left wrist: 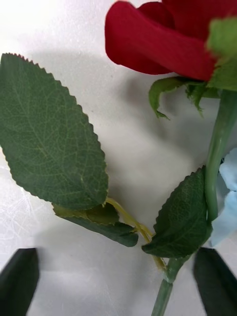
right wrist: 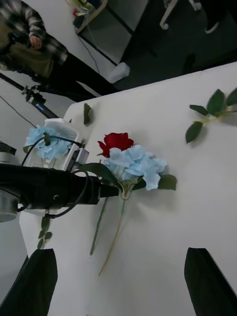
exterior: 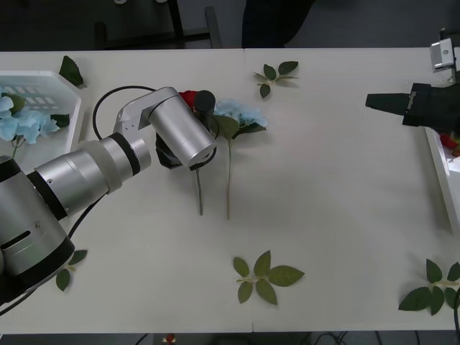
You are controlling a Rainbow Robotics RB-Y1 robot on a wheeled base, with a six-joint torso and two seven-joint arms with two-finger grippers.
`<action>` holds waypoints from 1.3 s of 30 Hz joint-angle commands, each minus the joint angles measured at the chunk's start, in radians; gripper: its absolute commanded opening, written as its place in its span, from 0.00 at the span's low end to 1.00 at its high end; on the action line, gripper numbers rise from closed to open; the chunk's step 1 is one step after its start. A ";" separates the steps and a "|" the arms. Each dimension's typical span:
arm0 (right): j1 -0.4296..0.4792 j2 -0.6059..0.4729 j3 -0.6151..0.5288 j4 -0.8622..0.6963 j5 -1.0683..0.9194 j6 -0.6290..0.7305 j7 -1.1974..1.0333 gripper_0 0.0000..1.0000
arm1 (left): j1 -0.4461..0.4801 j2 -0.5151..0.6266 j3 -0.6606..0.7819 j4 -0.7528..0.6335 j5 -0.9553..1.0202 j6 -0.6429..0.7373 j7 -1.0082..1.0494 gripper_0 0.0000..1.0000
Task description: Place the red flowers into the right box and the blue flowers into the left box. If a person shows an open palm, hand one flower to the person first, then continue sorting.
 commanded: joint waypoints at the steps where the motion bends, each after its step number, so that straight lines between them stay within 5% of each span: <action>1: -0.068 0.075 -0.005 -0.025 0.054 0.002 0.135 0.75 | 0.016 0.011 0.006 0.004 -0.007 -0.002 -0.005 0.00; 20: -0.111 0.114 0.029 -0.027 0.071 0.024 0.223 0.75 | 0.025 0.049 0.006 0.004 0.017 0.000 -0.092 0.00; 39: -0.111 0.108 0.018 -0.027 0.071 0.030 0.223 0.75 | 0.025 0.619 0.055 -0.382 0.643 0.110 -0.683 0.00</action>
